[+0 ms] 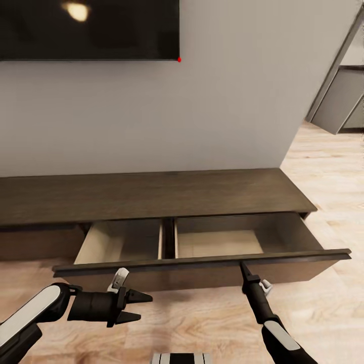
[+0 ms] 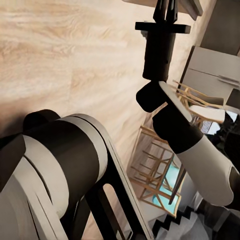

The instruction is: Place each of the two pumpkins and all three candles from the living room inside a cabinet in the living room (use any cabinet), then make sure every cabinet is closed, and position the cauldron so it is next to a table in the living room.

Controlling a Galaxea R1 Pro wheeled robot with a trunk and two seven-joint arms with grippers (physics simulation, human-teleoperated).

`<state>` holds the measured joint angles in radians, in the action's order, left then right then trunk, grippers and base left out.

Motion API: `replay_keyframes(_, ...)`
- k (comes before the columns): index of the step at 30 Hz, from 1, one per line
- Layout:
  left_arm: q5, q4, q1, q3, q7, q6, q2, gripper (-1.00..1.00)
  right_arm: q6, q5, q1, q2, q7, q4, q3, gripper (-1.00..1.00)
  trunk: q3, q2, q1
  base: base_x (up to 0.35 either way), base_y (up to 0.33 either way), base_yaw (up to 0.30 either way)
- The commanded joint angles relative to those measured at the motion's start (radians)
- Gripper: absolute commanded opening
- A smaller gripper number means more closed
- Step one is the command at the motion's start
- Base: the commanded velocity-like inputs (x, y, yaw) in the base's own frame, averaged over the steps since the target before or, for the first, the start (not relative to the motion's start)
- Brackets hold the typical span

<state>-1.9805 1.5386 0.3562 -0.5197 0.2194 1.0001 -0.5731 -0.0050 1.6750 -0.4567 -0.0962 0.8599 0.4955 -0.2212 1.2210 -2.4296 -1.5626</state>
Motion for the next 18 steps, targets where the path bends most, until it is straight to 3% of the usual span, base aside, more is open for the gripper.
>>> replay_keyframes(1,-0.011,0.000,0.001,-0.002,0.009,0.000,-0.001,1.00,0.000,-0.003,0.000,0.000,0.010,0.018,-0.030,-1.00,0.001,0.000,0.001,-0.316,0.000,0.000)
replay_keyframes(9,-0.011,0.000,0.001,-0.002,0.009,0.000,-0.001,1.00,0.000,-0.003,0.000,0.000,0.010,0.017,-0.030,-1.00,0.001,0.000,0.001,-0.262,0.000,0.000)
replay_keyframes(18,-0.011,0.000,0.001,-0.002,0.009,0.000,-0.001,1.00,0.000,-0.003,0.000,0.000,0.010,0.017,-0.030,-1.00,0.001,0.000,0.001,-0.112,0.000,0.000)
